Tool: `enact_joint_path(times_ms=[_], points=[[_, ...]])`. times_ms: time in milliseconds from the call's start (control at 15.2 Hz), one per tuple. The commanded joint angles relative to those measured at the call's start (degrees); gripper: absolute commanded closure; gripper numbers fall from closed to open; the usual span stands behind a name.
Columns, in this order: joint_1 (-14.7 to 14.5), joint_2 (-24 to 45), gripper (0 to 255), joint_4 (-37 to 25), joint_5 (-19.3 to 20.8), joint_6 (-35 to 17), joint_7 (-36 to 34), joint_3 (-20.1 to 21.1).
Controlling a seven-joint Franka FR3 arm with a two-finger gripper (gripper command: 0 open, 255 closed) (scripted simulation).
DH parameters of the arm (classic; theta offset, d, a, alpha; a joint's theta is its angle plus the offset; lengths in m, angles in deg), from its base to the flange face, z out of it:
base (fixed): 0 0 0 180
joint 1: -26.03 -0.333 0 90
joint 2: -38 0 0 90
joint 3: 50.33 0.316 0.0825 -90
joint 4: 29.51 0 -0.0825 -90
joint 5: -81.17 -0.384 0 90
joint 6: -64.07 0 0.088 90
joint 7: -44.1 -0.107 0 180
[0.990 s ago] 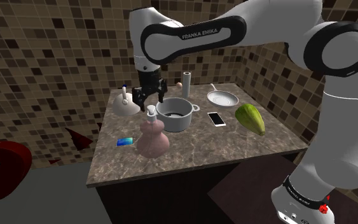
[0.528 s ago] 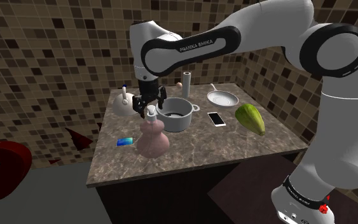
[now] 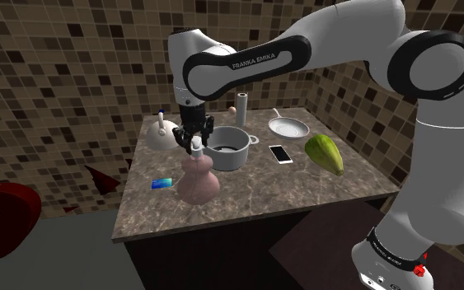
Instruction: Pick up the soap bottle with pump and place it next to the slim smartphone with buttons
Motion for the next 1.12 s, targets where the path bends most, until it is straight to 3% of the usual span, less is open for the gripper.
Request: enact_joint_path(times_ms=[0,528,1056], points=[[0.0,0.0,255,0.0,0.0,0.0,0.0,0.0],[0.0,0.0,255,0.0,0.0,0.0,0.0,0.0],[-0.2,-0.7,255,-5.2,-0.4,5.8,0.5,0.2]])
